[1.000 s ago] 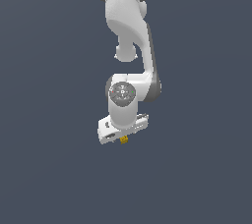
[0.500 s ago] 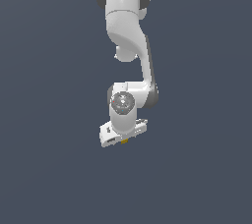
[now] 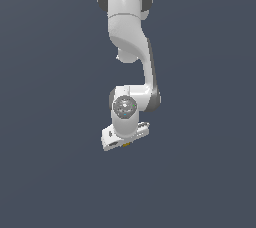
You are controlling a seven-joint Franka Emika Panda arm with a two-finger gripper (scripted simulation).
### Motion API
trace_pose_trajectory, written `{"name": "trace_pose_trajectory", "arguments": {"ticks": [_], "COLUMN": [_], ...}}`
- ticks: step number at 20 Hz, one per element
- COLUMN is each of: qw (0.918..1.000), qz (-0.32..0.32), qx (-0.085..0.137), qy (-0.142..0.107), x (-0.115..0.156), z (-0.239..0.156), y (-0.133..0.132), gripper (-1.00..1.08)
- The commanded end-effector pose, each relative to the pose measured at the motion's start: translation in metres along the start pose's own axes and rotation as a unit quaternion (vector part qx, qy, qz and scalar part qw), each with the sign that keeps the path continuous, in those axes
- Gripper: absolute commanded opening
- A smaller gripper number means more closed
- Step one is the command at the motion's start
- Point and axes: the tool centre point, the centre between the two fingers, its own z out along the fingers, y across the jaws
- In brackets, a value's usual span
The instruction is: Pick up the object and move it to a goal position.
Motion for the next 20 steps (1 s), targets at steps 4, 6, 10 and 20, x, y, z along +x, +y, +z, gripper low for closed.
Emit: {"name": "trace_pose_trajectory", "arguments": {"ticks": [4, 6, 10, 20], "qw": [1.0000, 1.0000, 1.0000, 1.0000], "qz": [0.000, 0.000, 0.000, 0.000], "qx": [0.000, 0.000, 0.000, 0.000], "qy": [0.000, 0.000, 0.000, 0.000], "x": [0.000, 0.000, -0.001, -0.016], "z": [0.000, 0.000, -0.004, -0.053], "y": [0.000, 0.000, 0.001, 0.018], "gripper": [-1.00, -1.00, -1.00, -1.00]}}
